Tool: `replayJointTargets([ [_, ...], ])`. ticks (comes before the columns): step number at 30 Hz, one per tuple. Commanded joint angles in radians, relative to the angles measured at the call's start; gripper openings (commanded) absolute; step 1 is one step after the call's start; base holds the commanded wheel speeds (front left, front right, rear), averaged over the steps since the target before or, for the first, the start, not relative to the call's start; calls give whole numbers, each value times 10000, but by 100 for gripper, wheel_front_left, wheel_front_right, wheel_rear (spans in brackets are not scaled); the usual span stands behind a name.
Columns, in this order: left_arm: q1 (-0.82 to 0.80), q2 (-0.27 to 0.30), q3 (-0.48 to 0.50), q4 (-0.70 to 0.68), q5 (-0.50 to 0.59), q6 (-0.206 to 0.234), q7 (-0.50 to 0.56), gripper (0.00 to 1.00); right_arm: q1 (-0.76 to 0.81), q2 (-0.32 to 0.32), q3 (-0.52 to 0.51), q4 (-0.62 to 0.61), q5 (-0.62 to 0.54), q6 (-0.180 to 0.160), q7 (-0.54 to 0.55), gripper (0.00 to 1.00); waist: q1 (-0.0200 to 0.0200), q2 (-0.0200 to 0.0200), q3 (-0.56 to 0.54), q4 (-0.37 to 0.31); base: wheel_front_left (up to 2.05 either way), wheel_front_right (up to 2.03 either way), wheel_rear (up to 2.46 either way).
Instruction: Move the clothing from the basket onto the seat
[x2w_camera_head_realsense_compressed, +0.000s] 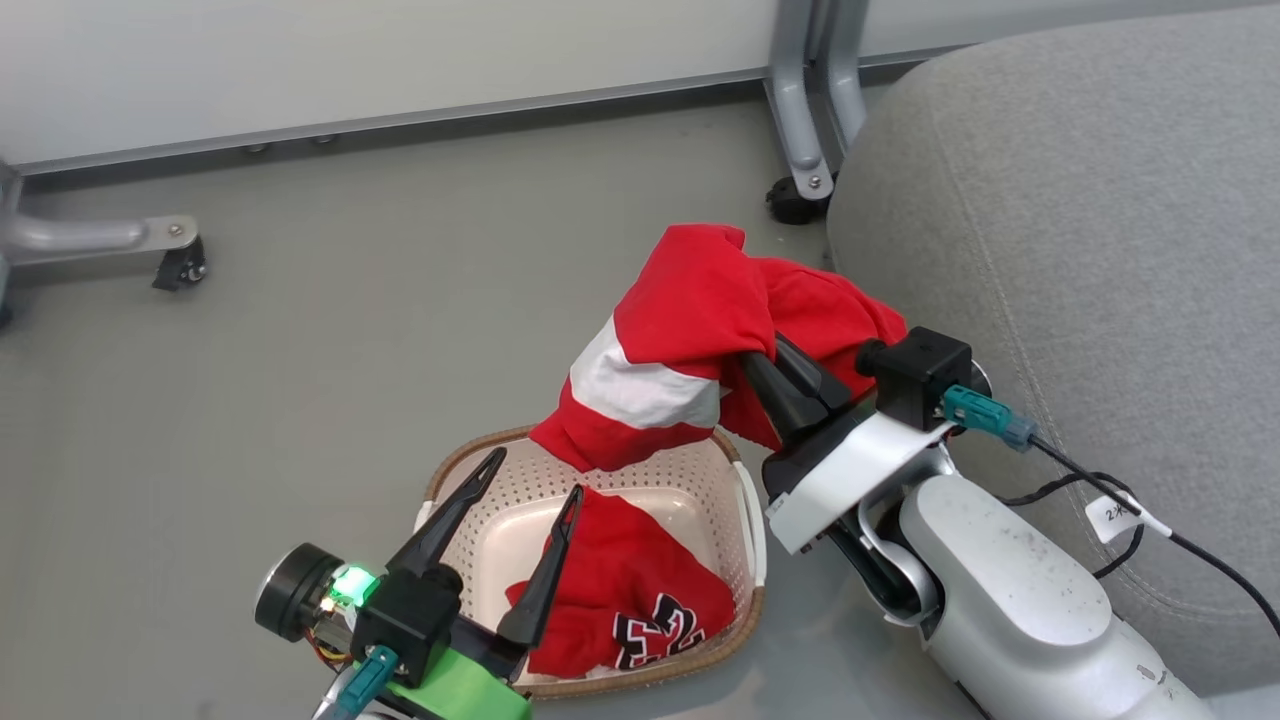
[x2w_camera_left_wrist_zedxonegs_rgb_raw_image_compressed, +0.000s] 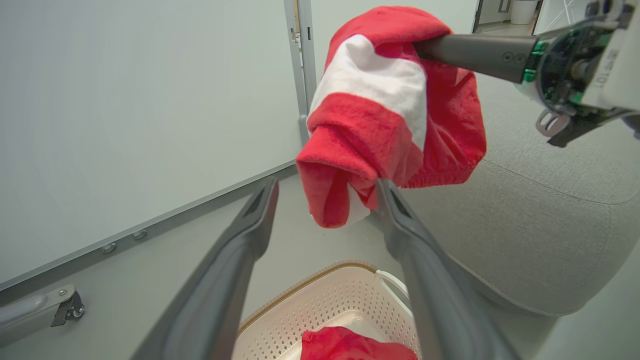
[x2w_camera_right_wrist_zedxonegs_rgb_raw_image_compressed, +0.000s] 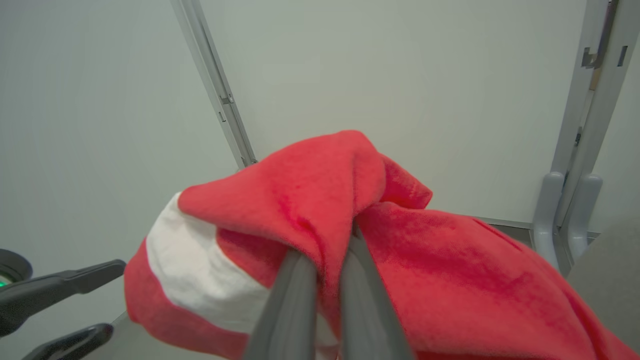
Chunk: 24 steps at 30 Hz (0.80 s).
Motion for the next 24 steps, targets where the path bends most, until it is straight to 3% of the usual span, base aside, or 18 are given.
replayJointTargets([
  [1, -179, 78, -25, -58, 108, -37, 70, 100, 85, 13, -110, -56, -89, 1, -29, 0, 0, 0, 260, -763, 0, 0, 0],
  [15, -630, 458, -320, -656, 228, -254, 677, 100, 516, 342, -1189, -234, -340, 1, -29, 0, 0, 0, 973, -3393, 0, 0, 0],
  [24, -830, 631, -427, -1007, 251, -260, 1022, 100, 878, 554, -2408, -384, -476, 1, -29, 0, 0, 0, 1500, -4452, 0, 0, 0],
])
